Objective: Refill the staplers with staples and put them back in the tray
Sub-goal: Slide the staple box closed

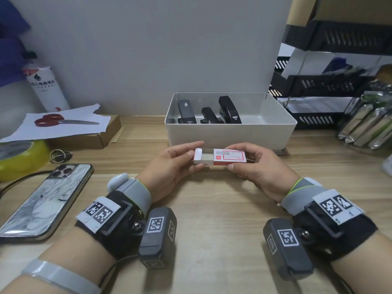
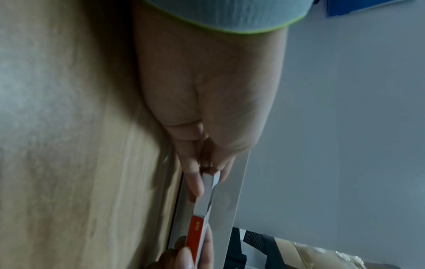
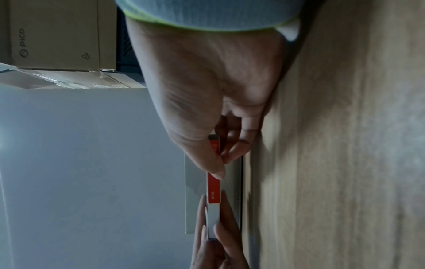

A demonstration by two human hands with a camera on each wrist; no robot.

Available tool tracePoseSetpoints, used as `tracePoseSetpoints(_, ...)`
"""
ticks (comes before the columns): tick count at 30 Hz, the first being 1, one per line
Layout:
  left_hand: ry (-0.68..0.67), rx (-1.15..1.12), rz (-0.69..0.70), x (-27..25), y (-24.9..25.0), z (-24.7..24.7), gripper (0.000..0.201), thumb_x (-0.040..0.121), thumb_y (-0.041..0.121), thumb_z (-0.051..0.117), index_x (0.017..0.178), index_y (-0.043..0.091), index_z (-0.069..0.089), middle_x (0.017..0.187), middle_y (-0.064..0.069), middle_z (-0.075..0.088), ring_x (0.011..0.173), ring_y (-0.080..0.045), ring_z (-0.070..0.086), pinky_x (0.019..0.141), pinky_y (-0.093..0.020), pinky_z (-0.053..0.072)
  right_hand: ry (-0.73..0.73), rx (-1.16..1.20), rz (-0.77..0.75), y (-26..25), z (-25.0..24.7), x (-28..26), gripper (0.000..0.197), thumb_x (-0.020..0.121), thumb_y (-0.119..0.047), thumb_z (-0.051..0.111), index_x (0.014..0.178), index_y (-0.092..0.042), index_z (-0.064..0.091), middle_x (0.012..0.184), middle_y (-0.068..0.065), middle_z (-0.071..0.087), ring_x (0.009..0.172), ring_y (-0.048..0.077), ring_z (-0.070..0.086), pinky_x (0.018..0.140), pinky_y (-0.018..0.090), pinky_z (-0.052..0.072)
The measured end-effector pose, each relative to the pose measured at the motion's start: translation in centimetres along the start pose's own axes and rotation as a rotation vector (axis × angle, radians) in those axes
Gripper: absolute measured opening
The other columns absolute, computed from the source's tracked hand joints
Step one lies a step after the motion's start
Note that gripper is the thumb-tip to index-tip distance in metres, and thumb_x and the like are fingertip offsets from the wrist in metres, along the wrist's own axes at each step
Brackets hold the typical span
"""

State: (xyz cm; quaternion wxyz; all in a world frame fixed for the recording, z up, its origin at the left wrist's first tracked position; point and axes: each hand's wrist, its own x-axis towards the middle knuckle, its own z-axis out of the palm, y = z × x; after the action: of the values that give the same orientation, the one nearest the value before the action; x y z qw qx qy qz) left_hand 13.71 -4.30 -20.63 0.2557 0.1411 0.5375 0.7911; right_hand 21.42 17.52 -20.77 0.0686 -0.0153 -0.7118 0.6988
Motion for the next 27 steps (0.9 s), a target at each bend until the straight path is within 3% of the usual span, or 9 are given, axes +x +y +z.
tracePoseSetpoints(4,-0.033,0.088,0.032,-0.2,0.0,0.3,0.029,0.099,-0.001,0.052,0.124,0.002,0.067,0.107,-0.015,0.074,0.093,-0.021,0.074,0.08,-0.023,0.061,-0.036,-0.036,-0.021,-0.2,0.1,-0.1,0.037,0.079,0.008,0.072,0.112,-0.009,0.069,0.097,0.01,0.069,0.075,0.018,0.049,0.055,0.017,0.044)
tracePoseSetpoints(9,-0.029,0.17,0.012,-0.2,-0.1,0.7,0.019,0.097,0.0,0.056,0.113,-0.002,0.067,0.101,-0.017,0.076,0.081,-0.021,0.077,0.073,-0.022,0.061,-0.062,-0.065,-0.036,-0.3,0.3,-0.2,0.039,0.078,0.008,0.073,0.113,-0.01,0.069,0.097,0.012,0.068,0.072,0.017,0.048,0.054,0.017,0.043)
tracePoseSetpoints(15,-0.039,0.248,0.023,-0.2,-0.3,0.8,0.019,0.096,0.002,0.06,0.113,-0.002,0.067,0.101,-0.021,0.073,0.076,-0.016,0.071,0.073,-0.021,0.061,-0.088,-0.099,-0.042,-0.4,0.4,-0.2,0.041,0.078,0.006,0.074,0.114,-0.01,0.069,0.11,0.025,0.069,0.077,0.016,0.056,0.06,0.016,0.047)
tracePoseSetpoints(20,-0.043,0.278,0.033,-0.3,-0.2,0.9,0.019,0.094,0.006,0.063,0.112,0.0,0.067,0.097,-0.018,0.072,0.07,-0.01,0.068,0.066,-0.017,0.057,-0.107,-0.115,-0.039,-0.5,0.8,-0.2,0.038,0.078,0.006,0.074,0.113,-0.008,0.068,0.102,0.012,0.071,0.076,0.009,0.06,0.062,0.013,0.047)
tracePoseSetpoints(24,-0.046,0.25,0.034,-0.7,0.2,0.9,0.024,0.092,0.012,0.066,0.113,0.001,0.067,0.092,-0.015,0.07,0.068,-0.009,0.065,0.064,-0.017,0.054,-0.102,-0.182,-0.019,-1.4,1.1,-0.2,0.034,0.078,0.001,0.076,0.11,-0.008,0.068,0.096,0.009,0.069,0.077,0.01,0.059,0.066,0.015,0.048)
tracePoseSetpoints(27,-0.015,0.214,0.042,-0.8,0.3,1.2,0.035,0.082,0.024,0.071,0.111,0.004,0.069,0.09,-0.012,0.071,0.068,-0.01,0.064,0.066,-0.019,0.054,-0.109,-0.47,-0.044,-2.9,1.3,-0.1,0.026,0.079,-0.01,0.078,0.103,-0.016,0.07,0.097,0.003,0.07,0.079,0.009,0.061,0.072,0.02,0.05)
